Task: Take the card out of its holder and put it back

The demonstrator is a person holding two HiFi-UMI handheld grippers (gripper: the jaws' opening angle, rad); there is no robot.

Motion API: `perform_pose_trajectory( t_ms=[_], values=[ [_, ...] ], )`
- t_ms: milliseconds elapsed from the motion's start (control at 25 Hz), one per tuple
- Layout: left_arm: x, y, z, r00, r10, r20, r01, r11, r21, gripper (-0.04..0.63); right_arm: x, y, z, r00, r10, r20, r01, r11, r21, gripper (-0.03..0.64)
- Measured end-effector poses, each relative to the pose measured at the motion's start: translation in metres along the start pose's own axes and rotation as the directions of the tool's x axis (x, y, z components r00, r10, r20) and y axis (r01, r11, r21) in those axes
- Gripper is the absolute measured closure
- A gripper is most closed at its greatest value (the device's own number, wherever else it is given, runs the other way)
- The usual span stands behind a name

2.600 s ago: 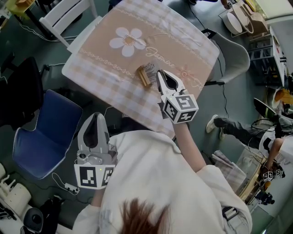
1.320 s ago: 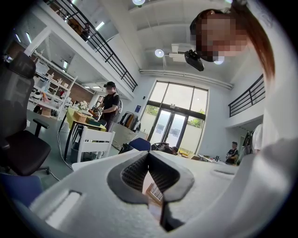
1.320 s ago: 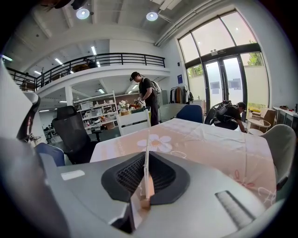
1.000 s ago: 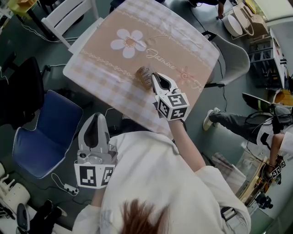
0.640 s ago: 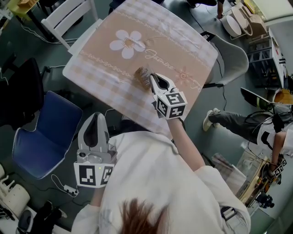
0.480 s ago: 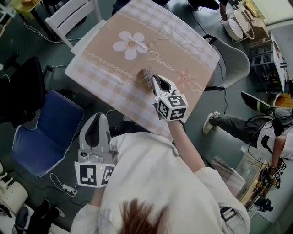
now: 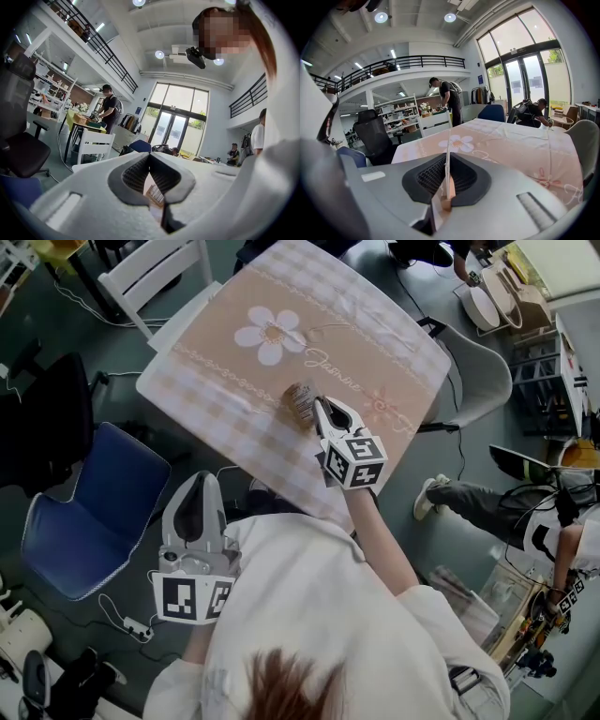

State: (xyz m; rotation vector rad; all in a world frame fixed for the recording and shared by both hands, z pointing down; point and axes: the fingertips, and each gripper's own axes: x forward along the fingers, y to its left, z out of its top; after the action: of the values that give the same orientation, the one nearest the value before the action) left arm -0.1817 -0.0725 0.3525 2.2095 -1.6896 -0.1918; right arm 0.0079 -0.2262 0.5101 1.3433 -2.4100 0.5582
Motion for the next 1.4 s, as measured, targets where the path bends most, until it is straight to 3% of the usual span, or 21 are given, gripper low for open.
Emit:
perform_pose_trajectory(
  t_ms=[480, 680, 1200, 1400],
  values=[
    [-0.009, 0.005, 0.003, 1.0, 0.011, 0.017, -0.01, 1.0, -0.004, 0.595, 0.0, -0.003, 0.0, 1.0, -0.011, -0.005, 0.011, 1.0, 0.008, 0.598],
    [-0.005, -0.003, 0.017, 0.997, 0.008, 0.08, -0.007, 1.0, -0.017, 0.595, 0.001, -0.005, 0.001, 1.0, -0.02, -0.005, 0.02, 1.0, 0.006, 0.598],
    [-0.001, -0.012, 0.014, 0.998, -0.029, 0.049, 0.028, 0.999, 0.026, 0.595, 0.004, -0.001, -0.003, 1.0, 0.002, -0.021, -0.002, 1.0, 0.022, 0.597],
    [0.0, -0.009, 0.014, 0.999, -0.019, 0.048, 0.018, 1.0, 0.022, 0.595, 0.0, 0.003, 0.011, 1.0, 0.017, 0.022, -0.018, 0.999, 0.029, 0.532]
  ],
)
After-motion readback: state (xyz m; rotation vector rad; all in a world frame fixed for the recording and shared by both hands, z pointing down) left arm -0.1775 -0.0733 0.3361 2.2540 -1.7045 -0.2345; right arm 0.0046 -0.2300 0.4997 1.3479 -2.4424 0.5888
